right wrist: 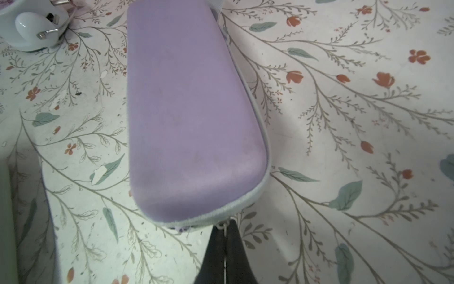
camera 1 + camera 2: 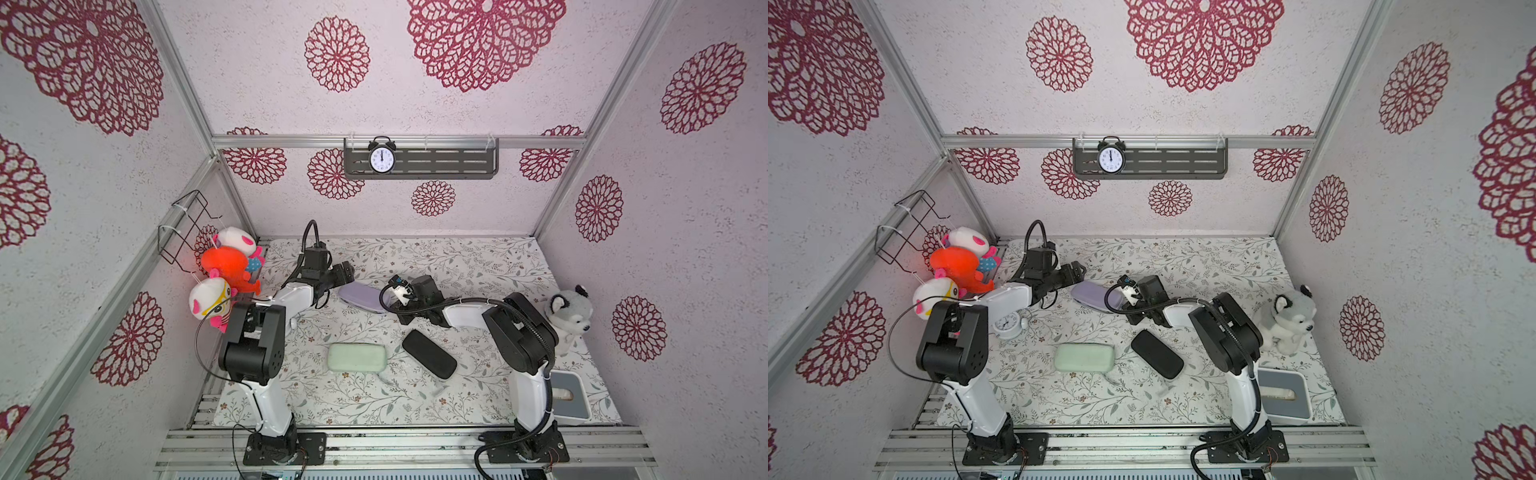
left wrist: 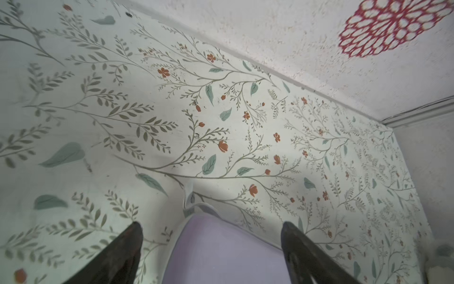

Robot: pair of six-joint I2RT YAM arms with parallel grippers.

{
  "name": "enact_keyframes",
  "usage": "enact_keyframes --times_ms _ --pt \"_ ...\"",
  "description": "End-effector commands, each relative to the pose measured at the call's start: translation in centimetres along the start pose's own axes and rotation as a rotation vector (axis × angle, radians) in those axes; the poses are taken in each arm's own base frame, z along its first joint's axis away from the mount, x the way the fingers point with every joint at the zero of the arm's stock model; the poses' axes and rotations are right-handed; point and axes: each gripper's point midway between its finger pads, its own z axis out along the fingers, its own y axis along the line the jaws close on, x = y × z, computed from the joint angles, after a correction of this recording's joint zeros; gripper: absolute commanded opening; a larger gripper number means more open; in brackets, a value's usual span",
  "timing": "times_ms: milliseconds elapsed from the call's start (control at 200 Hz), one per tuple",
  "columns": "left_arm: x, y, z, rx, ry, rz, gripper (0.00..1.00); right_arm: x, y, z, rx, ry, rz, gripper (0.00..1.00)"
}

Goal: Put umbrellas into zippered umbrella sleeves
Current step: Place the umbrella sleeve at the center of the board.

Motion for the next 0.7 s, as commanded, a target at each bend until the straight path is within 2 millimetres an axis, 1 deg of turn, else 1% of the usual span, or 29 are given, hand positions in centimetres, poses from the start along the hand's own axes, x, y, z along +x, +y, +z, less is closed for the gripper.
enact_keyframes --times_ms 0,70,135,190,225,230,240,310,355,455,505,595,645,695 --pt "2.5 0.0 1.0 0.048 0.100 0.040 0.86 -1.7 -0.3 -0.2 -0.005 -0.037 -0.035 0.00" --pt "3.2 -0.8 1.1 0.106 0.095 0.040 0.82 -1.5 -0.1 -0.2 -0.013 -0.037 -0.034 0.00" --pt "3.9 -1.1 1.1 0.122 0.097 0.023 0.76 -1.3 -0.1 -0.1 -0.018 -0.035 -0.027 0.00" --pt "5.0 -1.7 1.4 0.137 0.118 0.033 0.75 -1.2 0.0 0.0 -0.022 -0.033 -0.024 0.00" --pt "5.3 -2.0 1.4 0.146 0.131 0.041 0.73 -1.1 0.1 0.0 -0.024 -0.032 -0.024 0.00" --pt "6.0 -1.6 1.9 0.139 0.150 0.036 0.73 -1.1 0.1 0.0 -0.024 -0.034 -0.025 0.00" --pt "6.7 -1.4 2.3 0.133 0.167 0.032 0.72 -1.1 0.1 0.0 -0.024 -0.033 -0.025 0.00" --pt "8.1 -0.6 2.9 0.106 0.204 0.007 0.66 -1.0 0.2 -0.1 -0.025 -0.033 -0.024 0.00" --pt "8.7 0.5 2.9 0.047 0.208 -0.013 0.64 -0.9 0.3 0.0 -0.032 -0.027 -0.027 0.00" --pt "10.1 2.2 2.6 -0.037 0.229 -0.033 0.62 -0.5 0.9 -0.1 -0.045 0.004 -0.035 0.00" --pt "11.0 2.5 2.5 -0.048 0.247 -0.048 0.59 -0.3 1.2 -0.3 -0.044 0.016 -0.041 0.00" --pt "12.5 3.5 2.6 -0.086 0.273 -0.073 0.59 0.0 2.2 -0.5 -0.048 0.035 -0.065 0.00" --pt "13.1 4.1 2.6 -0.106 0.282 -0.087 0.59 0.3 2.6 -0.6 -0.051 0.049 -0.075 0.00" --pt "13.2 4.3 2.5 -0.108 0.284 -0.100 0.58 0.4 3.0 -0.7 -0.056 0.058 -0.075 0.00"
